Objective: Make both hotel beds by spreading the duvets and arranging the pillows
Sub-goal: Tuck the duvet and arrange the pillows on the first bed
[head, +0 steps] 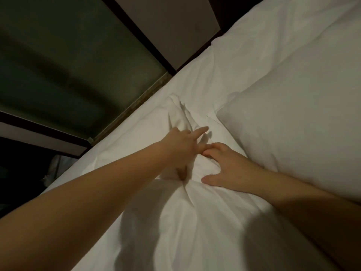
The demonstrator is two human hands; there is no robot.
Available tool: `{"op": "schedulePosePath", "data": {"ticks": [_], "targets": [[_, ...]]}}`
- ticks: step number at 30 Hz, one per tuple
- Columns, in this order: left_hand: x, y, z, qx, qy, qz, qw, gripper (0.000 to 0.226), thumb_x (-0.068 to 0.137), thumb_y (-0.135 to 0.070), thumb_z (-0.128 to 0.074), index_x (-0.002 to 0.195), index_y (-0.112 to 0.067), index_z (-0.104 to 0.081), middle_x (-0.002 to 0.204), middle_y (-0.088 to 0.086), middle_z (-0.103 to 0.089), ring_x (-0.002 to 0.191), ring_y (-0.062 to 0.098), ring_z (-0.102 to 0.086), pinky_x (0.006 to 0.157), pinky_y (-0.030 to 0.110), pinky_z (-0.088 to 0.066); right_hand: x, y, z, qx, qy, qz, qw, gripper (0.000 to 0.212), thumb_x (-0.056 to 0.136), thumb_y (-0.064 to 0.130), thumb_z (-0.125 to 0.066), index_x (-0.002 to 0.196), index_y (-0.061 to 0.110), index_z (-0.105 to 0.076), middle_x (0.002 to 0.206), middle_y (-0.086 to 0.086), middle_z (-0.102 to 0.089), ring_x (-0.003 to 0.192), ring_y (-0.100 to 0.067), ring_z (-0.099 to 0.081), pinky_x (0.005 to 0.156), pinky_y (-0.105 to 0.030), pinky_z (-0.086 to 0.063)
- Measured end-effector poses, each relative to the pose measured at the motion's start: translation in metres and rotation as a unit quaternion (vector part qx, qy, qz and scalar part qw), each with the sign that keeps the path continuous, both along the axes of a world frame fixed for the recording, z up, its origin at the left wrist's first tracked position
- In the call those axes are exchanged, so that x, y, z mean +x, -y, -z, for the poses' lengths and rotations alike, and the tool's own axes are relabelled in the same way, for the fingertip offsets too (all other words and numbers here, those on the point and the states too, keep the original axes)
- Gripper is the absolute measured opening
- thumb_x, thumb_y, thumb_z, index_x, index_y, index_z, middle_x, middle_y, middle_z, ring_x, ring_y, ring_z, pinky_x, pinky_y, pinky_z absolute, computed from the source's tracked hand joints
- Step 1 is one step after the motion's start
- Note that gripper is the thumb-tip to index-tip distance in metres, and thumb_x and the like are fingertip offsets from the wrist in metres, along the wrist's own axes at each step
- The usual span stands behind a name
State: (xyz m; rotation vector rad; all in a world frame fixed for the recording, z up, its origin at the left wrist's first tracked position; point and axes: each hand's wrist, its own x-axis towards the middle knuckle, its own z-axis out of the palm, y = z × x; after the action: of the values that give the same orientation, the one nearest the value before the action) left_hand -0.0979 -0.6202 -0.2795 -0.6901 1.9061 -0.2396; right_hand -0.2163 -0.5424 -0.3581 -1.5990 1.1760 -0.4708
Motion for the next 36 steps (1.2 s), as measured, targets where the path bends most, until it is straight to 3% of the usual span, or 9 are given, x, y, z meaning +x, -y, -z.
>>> {"op": "schedulePosePath", "data": {"ticks": [5, 12, 16, 20, 23, 25, 29, 32, 36], "targets": [[0.01, 0.008, 0.011, -0.035, -0.04, 0.05, 0.997, 0.11, 0.063, -0.072, -0.068, 0.148, -0.037, -0.009, 0.148, -0.006, -0.027, 0.128, 0.021, -0.031, 0.105, 0.042, -0.026, -0.003, -0.003, 0.008, -0.074, -0.008, 0.004, 0.997, 0.071, 0.087, 0.041, -0.062, 0.148, 0.027, -0.029, 0.158, 0.011, -0.01, 0.139, -0.009, -0.026, 0.106, -0.016, -0.021], [0.019, 0.015, 0.007, -0.039, -0.042, 0.081, 0.995, 0.077, 0.073, -0.078, -0.049, 0.136, -0.038, -0.031, 0.133, -0.01, -0.045, 0.119, 0.017, -0.035, 0.101, 0.037, -0.025, -0.003, -0.006, 0.016, -0.141, 0.057, 0.033, 0.988, 0.054, 0.087, 0.025, -0.064, 0.138, 0.023, -0.047, 0.148, 0.007, -0.038, 0.131, -0.008, -0.038, 0.091, -0.002, -0.019], [0.024, 0.01, -0.008, -0.02, -0.097, 0.125, 0.987, 0.062, 0.075, -0.07, -0.057, 0.126, -0.037, -0.048, 0.136, -0.001, -0.044, 0.127, 0.023, -0.034, 0.105, 0.044, -0.023, -0.004, -0.011, 0.011, -0.133, 0.158, 0.025, 0.978, 0.039, 0.089, 0.019, -0.059, 0.127, 0.028, -0.06, 0.127, 0.008, -0.061, 0.115, -0.008, -0.055, 0.101, -0.019, -0.038], [0.011, 0.014, -0.018, -0.04, 0.043, 0.125, 0.99, 0.077, 0.079, -0.073, -0.043, 0.141, -0.029, -0.029, 0.143, -0.003, -0.042, 0.139, 0.019, -0.027, 0.114, 0.048, -0.001, -0.003, -0.014, 0.008, -0.055, 0.244, -0.03, 0.968, 0.034, 0.091, 0.017, -0.057, 0.119, 0.035, -0.064, 0.123, 0.014, -0.062, 0.113, 0.001, -0.054, 0.103, -0.016, -0.039], [0.012, 0.015, -0.029, -0.025, 0.016, 0.181, 0.983, 0.055, 0.079, -0.064, -0.037, 0.106, -0.025, -0.065, 0.088, -0.003, -0.068, 0.094, 0.024, -0.062, 0.104, 0.05, -0.032, -0.007, -0.007, 0.01, -0.017, 0.313, 0.047, 0.948, 0.027, 0.092, 0.014, -0.058, 0.114, 0.025, -0.068, 0.102, 0.016, -0.066, 0.09, 0.012, -0.057, 0.082, -0.002, -0.039], [0.021, 0.015, -0.04, -0.024, -0.003, 0.168, 0.985, 0.05, 0.077, -0.058, -0.032, 0.085, -0.028, -0.071, 0.065, -0.007, -0.063, 0.069, 0.021, -0.062, 0.086, 0.041, -0.045, -0.01, 0.0, 0.017, -0.013, 0.299, 0.129, 0.945, 0.029, 0.095, 0.016, -0.053, 0.122, 0.015, -0.064, 0.102, 0.012, -0.064, 0.085, 0.015, -0.053, 0.075, -0.001, -0.035], [0.029, 0.013, -0.041, -0.031, 0.09, 0.105, 0.99, 0.062, 0.08, -0.072, -0.019, 0.118, -0.039, -0.056, 0.099, -0.012, -0.064, 0.095, 0.012, -0.058, 0.093, 0.033, -0.039, -0.009, 0.007, 0.035, -0.026, 0.16, 0.102, 0.981, 0.049, 0.1, 0.024, -0.044, 0.147, 0.02, -0.033, 0.151, -0.002, -0.036, 0.137, -0.013, -0.033, 0.105, -0.018, -0.022], [0.029, 0.014, -0.033, -0.024, 0.07, 0.023, 0.997, 0.057, 0.084, -0.07, -0.039, 0.133, -0.043, -0.041, 0.13, -0.012, -0.048, 0.117, 0.013, -0.049, 0.103, 0.037, -0.035, -0.01, 0.01, 0.036, 0.011, 0.128, 0.078, 0.989, 0.06, 0.097, 0.029, -0.049, 0.151, 0.021, -0.023, 0.153, -0.004, -0.032, 0.139, -0.019, -0.033, 0.113, -0.027, -0.026], [0.039, 0.006, -0.024, -0.019, 0.076, -0.075, 0.994, 0.061, 0.088, -0.064, -0.042, 0.143, -0.043, -0.027, 0.153, -0.018, -0.024, 0.138, 0.016, -0.031, 0.113, 0.04, -0.027, -0.01, 0.01, 0.033, 0.03, 0.104, 0.091, 0.99, 0.064, 0.09, 0.029, -0.061, 0.146, 0.022, -0.033, 0.145, -0.002, -0.042, 0.129, -0.018, -0.044, 0.097, -0.021, -0.034]]}}
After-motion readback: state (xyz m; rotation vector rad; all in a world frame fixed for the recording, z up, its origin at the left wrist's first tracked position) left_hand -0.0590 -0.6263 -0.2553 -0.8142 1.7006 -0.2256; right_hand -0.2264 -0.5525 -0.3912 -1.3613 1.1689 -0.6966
